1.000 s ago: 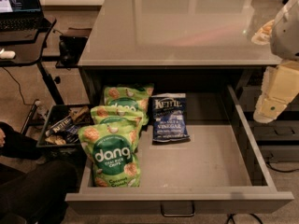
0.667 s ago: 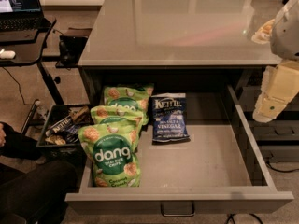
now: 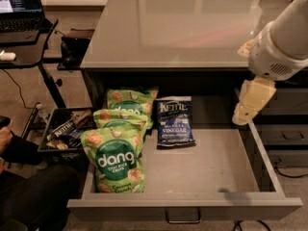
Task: Pick blue chip bag from top drawer and place on counter
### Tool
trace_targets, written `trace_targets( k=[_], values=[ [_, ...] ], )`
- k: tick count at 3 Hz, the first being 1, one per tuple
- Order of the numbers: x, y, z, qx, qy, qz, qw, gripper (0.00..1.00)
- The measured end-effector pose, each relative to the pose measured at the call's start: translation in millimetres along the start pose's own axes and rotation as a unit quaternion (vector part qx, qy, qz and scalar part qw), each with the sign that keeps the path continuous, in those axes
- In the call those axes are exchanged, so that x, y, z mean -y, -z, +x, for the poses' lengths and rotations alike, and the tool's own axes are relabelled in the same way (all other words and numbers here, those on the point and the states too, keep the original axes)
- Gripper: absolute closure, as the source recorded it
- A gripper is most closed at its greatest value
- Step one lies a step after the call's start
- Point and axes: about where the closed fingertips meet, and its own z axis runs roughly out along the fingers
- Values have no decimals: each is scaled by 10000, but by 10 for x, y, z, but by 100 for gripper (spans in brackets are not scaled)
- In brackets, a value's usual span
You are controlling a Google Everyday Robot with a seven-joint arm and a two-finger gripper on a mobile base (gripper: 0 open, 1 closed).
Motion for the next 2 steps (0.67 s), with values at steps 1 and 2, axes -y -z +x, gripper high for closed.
trace_targets(
  k=[1, 2],
  values=[
    [235, -377, -52, 231, 22, 176, 9996, 0],
    [469, -657, -67, 434, -42, 366, 9984, 0]
  ],
)
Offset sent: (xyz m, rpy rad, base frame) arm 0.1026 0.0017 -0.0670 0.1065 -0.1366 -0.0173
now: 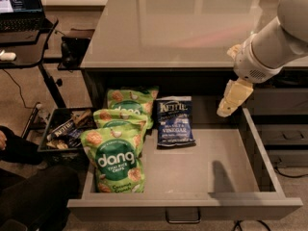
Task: Pick blue chip bag from top drawer and place on counter
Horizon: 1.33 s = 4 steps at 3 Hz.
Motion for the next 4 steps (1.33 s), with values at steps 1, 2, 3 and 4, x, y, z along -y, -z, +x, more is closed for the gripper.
trace_targets(
  k=[1, 2, 3, 4],
  values=[
    [0, 0, 0, 0, 0, 0, 10000, 0],
    [-19, -31, -3, 73, -53, -16, 10000, 0],
    [-116, -368, 25, 421, -624, -82, 9971, 0],
    [-97, -765, -67, 715, -869, -133, 9936, 0]
  ],
)
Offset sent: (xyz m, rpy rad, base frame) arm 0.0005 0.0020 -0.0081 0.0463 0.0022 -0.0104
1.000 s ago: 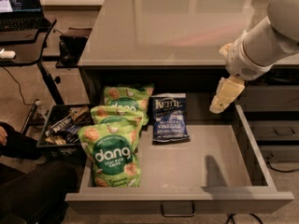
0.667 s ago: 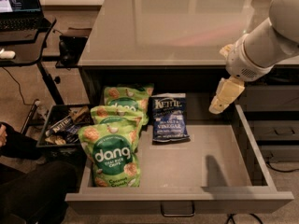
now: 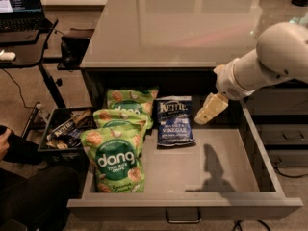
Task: Pick blue chip bag from top drawer and place on counter
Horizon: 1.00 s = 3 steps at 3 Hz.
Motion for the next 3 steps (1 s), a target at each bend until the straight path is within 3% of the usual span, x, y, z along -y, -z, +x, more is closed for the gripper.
trace_targets(
  k=[3],
  values=[
    [-25, -993, -76, 239, 97, -216, 9994, 0]
  ],
)
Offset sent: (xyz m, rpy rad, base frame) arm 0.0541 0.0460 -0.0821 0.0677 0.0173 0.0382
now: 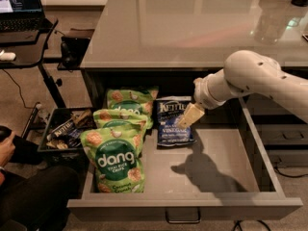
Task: Pick blue chip bag from top drawer and place on counter
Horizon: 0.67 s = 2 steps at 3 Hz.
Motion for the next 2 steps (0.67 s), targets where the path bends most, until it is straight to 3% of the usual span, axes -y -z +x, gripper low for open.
trace_targets(
  k=[2],
  values=[
    [74, -441, 51, 203, 249, -22, 9995, 0]
  ],
)
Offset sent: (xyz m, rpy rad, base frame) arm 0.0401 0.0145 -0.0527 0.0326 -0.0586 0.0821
